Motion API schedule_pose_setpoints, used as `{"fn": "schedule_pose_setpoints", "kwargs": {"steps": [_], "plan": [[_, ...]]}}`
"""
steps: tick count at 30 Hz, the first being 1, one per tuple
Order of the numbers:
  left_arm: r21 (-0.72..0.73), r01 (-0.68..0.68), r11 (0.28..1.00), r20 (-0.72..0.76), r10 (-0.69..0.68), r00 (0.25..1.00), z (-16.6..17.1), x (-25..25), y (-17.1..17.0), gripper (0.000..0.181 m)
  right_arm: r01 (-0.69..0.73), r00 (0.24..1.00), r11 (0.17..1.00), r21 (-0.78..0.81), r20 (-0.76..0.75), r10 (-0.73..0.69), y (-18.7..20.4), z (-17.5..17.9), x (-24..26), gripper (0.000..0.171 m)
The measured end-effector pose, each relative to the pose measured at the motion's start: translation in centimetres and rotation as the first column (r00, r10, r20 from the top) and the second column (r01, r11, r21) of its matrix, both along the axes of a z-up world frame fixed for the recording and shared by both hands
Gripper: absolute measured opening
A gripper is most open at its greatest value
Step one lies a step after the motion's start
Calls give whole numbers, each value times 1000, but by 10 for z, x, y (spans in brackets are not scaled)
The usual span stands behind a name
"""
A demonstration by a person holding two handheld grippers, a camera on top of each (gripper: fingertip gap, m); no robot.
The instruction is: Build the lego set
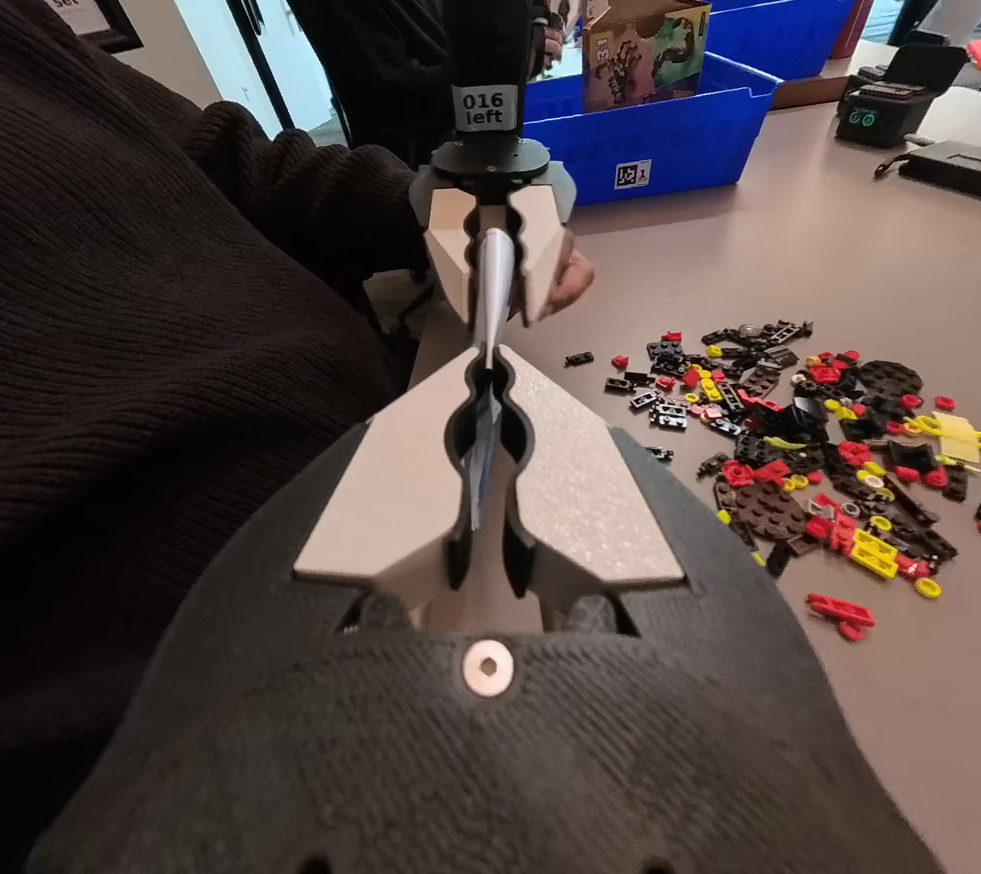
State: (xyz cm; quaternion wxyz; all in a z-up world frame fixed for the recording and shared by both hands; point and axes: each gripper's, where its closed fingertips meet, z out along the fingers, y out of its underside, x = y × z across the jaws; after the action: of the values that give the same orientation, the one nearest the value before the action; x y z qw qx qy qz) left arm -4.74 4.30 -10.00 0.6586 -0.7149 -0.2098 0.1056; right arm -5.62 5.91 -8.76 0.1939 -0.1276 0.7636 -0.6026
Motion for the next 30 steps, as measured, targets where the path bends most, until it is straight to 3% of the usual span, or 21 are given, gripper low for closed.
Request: {"fn": "schedule_pose_setpoints", "kwargs": {"steps": [4, 6, 10, 12, 14, 17, 22, 26, 30], "plan": [[-3, 3, 1000, -20, -3, 1000, 2, 1, 2, 0, 4, 1000, 1000, -16, 8, -4, 0, 1, -2, 1], [-1, -4, 1000, -17, 4, 1000, 2, -1, 1, 0, 24, 1000, 999, -40, -15, -25, -1, 1, -6, 4], [47, -39, 998, 36, 37, 999, 4, -9, -5, 0, 172, 973, 967, -189, -119, -197, -3, 14, -28, 25], [82, -60, 995, 72, 55, 996, 5, -13, -10, 0, 210, 957, 935, -285, -135, -256, 1, 29, -33, 24], [113, -64, 991, 119, 50, 992, 3, -15, -12, 0, 194, 966, 925, -328, -100, -238, 7, 41, -29, 17], [156, -55, 986, 179, 27, 983, 2, -17, -11, 0, 183, 975, 936, -301, -65, -212, 6, 39, -27, 23], [214, -55, 975, 208, 9, 978, 9, -17, -13, 0, 194, 967, 942, -273, -107, -230, 1, 29, -29, 26], [313, -83, 946, 238, 6, 971, 20, -22, -22, 0, 192, 970, 916, -352, -71, -231, 8, 46, -28, 18], [369, -118, 922, 237, 29, 971, 27, -27, -31, 0, 184, 977, 934, -307, -46, -208, 6, 38, -28, 19]]}}
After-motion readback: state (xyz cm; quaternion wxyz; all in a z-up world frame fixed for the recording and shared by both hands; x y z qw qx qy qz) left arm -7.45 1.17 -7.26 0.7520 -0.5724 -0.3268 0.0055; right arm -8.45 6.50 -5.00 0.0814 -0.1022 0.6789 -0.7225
